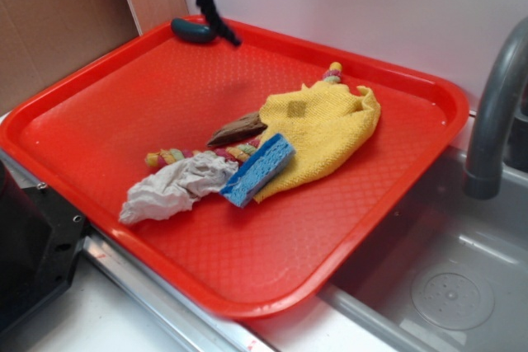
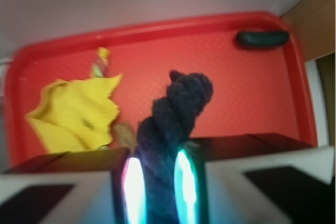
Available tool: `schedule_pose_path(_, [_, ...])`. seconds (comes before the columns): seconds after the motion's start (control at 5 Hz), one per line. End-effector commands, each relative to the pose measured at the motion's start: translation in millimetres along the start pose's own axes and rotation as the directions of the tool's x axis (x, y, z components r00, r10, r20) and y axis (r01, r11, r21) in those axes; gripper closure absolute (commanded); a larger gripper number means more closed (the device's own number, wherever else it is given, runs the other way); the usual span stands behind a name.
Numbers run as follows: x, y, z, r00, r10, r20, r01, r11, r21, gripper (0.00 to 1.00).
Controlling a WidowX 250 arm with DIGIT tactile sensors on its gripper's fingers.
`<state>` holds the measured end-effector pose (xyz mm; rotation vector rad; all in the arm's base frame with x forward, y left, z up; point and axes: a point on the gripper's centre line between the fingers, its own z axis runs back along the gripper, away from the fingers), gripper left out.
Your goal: Grab the blue rope.
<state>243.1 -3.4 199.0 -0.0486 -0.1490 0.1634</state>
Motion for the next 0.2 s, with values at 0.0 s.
schedule_pose_path(0.0, [-49.1, 28.2, 46.9, 0.993, 0.094, 0.071, -0.088, 0.992, -0.088, 1.0])
